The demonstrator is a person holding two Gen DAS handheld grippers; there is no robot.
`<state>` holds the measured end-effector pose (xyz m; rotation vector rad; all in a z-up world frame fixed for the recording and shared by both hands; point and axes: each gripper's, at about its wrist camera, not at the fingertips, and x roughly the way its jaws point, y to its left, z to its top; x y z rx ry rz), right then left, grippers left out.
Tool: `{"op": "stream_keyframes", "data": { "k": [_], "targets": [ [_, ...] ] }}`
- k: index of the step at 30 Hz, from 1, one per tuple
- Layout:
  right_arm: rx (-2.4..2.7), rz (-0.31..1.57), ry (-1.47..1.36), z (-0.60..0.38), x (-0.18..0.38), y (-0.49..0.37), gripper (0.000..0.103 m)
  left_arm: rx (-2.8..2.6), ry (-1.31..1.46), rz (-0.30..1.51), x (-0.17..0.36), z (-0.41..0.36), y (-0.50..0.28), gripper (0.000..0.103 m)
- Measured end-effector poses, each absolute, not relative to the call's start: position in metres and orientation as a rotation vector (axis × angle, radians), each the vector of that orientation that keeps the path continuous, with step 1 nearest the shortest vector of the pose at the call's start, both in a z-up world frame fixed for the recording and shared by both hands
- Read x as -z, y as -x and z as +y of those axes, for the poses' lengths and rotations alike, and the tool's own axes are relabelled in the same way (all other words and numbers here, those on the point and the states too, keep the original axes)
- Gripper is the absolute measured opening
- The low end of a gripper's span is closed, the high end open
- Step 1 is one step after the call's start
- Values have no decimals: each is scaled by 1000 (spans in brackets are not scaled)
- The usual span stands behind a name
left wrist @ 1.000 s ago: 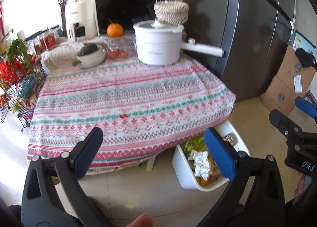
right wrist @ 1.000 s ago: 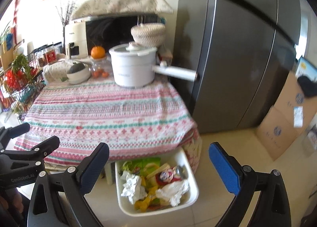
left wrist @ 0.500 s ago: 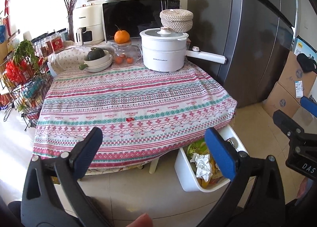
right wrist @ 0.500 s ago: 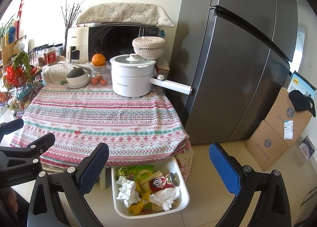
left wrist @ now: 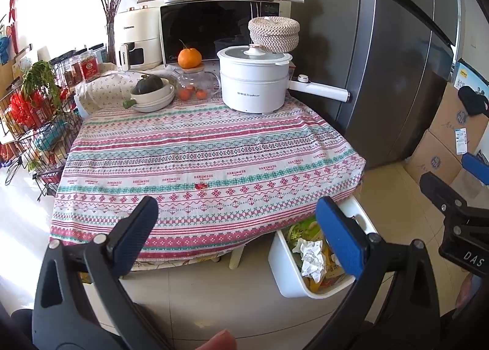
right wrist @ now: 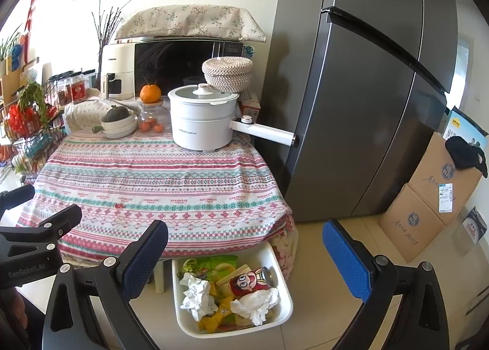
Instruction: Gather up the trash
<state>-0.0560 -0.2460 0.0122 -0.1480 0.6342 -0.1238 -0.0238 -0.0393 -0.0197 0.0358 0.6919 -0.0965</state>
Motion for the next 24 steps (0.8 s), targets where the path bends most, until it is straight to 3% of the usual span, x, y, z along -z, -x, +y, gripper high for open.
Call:
{"op": "stream_keyframes", "data": {
  "k": [24],
  "targets": [
    [108,636,137,-246,-10,52,102,103,-34,684,19,-41,24,102]
  ]
}}
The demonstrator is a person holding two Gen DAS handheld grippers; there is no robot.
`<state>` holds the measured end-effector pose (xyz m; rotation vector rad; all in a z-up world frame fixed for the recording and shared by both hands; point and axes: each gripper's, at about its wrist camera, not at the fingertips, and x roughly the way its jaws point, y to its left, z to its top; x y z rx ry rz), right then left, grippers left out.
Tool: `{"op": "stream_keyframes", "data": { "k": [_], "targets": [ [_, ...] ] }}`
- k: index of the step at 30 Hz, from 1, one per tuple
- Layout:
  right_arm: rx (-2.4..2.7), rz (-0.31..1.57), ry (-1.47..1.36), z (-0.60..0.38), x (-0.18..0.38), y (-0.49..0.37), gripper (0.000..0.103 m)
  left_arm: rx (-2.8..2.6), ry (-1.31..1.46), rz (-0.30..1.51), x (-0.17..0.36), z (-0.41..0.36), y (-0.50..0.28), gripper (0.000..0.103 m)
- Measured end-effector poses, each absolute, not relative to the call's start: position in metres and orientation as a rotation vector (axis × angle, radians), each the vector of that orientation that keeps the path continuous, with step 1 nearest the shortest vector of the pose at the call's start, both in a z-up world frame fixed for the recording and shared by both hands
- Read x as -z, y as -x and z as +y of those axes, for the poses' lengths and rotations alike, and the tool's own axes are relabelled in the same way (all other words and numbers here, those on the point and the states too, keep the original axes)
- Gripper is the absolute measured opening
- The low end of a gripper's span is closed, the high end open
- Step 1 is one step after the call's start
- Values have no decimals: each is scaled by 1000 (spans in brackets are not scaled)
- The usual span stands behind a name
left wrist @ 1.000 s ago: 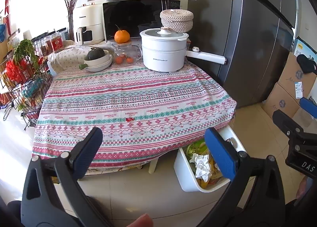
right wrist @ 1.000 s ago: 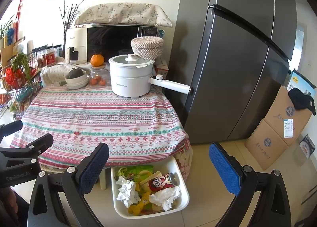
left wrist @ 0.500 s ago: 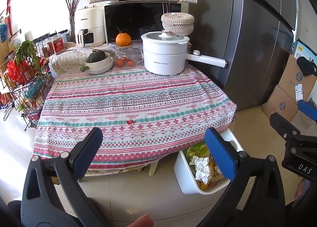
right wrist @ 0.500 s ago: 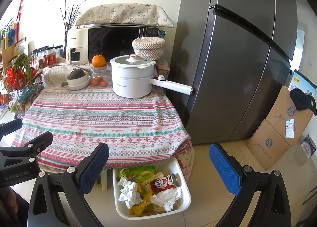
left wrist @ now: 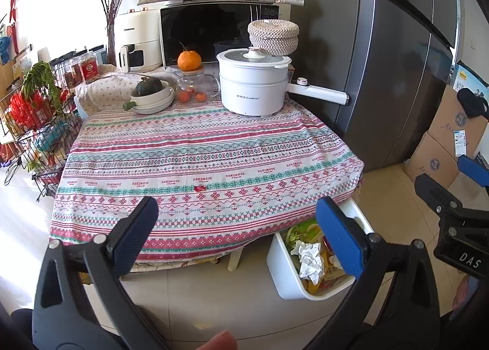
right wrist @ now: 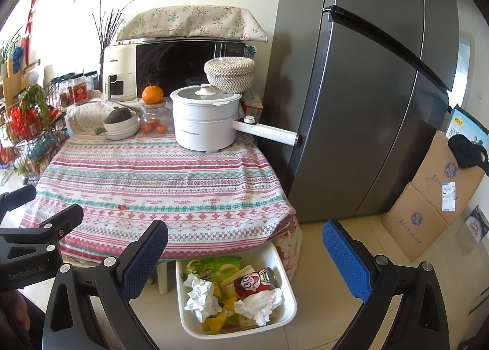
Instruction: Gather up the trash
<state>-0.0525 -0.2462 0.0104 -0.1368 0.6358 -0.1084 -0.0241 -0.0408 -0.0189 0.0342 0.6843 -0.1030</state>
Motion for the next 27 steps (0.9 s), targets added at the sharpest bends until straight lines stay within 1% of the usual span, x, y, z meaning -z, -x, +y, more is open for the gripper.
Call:
{"op": "stream_keyframes", "data": {
  "k": [27],
  "targets": [
    [111,637,132,-247,-10,52,102,105,-28,686,18,-44,25,102]
  ]
}}
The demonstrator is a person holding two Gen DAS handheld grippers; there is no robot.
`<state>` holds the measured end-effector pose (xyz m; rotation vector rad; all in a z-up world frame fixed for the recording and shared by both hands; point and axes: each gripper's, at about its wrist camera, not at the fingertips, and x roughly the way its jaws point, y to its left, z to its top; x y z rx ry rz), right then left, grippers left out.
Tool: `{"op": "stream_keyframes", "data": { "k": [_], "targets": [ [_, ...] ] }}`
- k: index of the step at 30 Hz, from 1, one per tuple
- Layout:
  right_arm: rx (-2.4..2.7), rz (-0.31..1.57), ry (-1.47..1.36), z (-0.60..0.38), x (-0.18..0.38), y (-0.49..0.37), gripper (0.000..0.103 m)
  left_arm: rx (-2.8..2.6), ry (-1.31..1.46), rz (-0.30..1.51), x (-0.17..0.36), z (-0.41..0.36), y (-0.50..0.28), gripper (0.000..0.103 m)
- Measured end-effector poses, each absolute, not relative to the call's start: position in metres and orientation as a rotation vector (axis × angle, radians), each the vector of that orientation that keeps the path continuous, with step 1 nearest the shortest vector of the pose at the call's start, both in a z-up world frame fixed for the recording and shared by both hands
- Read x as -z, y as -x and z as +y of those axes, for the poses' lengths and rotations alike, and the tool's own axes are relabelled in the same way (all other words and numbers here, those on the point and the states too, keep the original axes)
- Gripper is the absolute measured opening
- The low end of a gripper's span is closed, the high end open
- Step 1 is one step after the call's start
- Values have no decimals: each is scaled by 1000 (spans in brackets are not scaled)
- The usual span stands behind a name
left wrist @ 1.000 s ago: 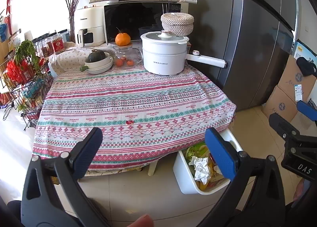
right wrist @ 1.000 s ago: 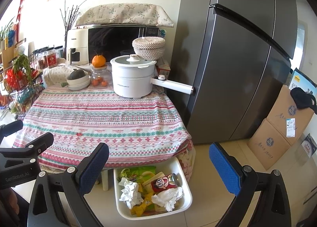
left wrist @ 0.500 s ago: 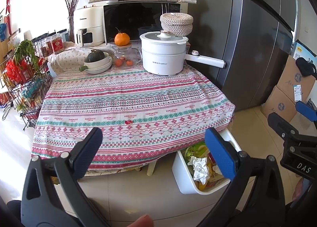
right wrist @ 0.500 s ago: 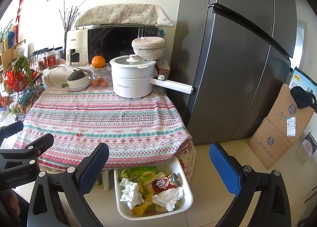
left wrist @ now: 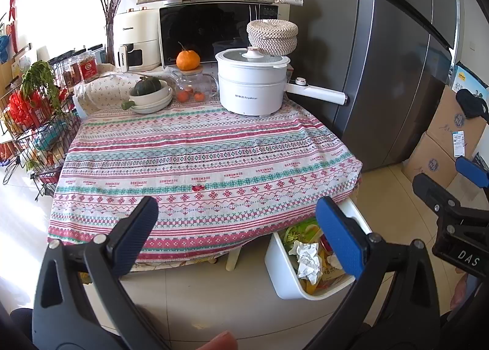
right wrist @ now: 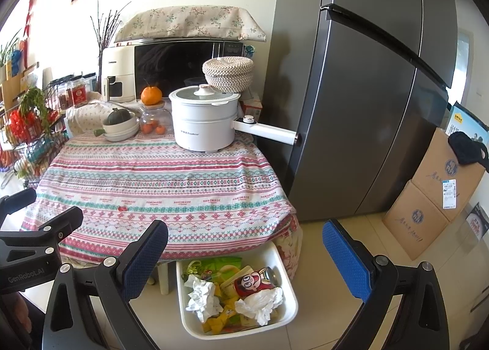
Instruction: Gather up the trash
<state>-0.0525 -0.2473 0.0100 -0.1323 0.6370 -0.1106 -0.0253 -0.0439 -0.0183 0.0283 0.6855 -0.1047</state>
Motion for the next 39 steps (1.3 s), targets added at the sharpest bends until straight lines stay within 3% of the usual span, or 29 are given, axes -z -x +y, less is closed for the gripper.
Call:
{"op": "stream_keyframes", "data": {
  "k": [39],
  "targets": [
    [120,640,128,-241,-10,55,102,95,-25,686,19,-42,26,102]
  ]
}}
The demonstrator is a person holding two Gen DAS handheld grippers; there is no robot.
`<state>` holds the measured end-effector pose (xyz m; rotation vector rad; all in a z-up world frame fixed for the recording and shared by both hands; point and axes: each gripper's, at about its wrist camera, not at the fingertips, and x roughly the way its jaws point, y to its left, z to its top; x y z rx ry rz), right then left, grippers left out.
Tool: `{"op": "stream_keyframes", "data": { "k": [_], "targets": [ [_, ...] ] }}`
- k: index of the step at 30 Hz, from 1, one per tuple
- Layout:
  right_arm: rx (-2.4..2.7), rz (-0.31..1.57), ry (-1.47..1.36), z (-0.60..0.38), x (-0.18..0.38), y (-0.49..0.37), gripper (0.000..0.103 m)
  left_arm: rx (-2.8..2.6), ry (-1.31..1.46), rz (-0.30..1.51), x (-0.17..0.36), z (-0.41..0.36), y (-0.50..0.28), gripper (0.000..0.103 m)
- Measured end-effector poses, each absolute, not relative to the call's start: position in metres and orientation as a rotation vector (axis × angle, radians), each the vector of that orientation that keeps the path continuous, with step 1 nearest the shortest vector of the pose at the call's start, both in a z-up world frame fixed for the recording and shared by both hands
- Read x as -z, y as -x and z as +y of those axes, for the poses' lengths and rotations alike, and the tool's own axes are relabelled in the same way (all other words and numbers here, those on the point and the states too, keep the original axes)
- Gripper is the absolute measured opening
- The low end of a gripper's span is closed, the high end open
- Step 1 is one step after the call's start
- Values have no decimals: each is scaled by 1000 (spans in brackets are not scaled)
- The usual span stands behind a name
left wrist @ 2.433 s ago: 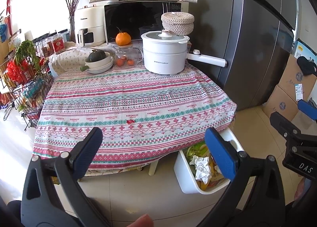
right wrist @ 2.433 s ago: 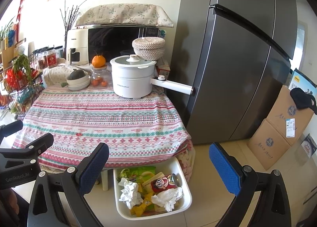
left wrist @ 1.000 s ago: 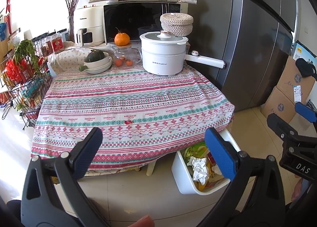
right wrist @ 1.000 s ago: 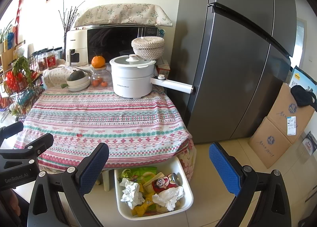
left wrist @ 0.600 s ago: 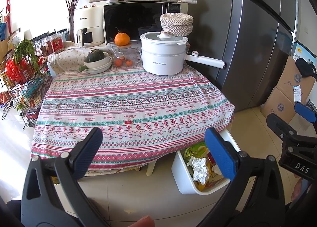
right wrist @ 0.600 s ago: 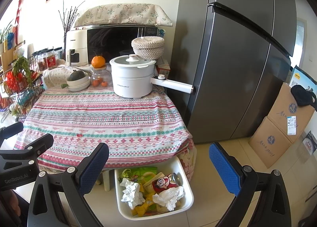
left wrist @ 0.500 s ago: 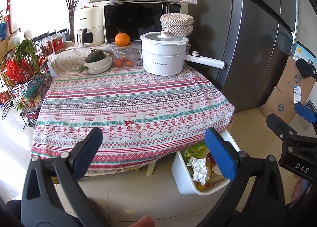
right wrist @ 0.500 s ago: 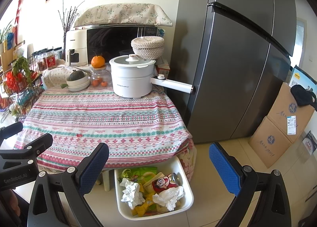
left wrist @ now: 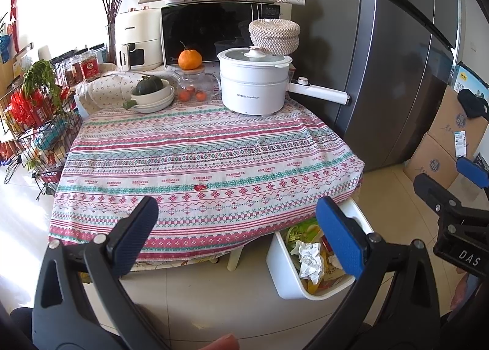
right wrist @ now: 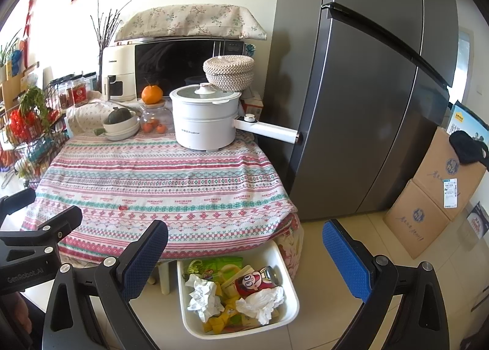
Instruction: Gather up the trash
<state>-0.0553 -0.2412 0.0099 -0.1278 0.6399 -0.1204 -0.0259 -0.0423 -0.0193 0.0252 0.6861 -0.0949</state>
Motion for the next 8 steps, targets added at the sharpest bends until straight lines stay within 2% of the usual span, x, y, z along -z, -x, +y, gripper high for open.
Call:
{"op": "stream_keyframes", "data": {
  "k": [8],
  "targets": [
    [127,636,123,-238,-10,57,102,96,-21,696,21,-40,24,102]
  ]
}}
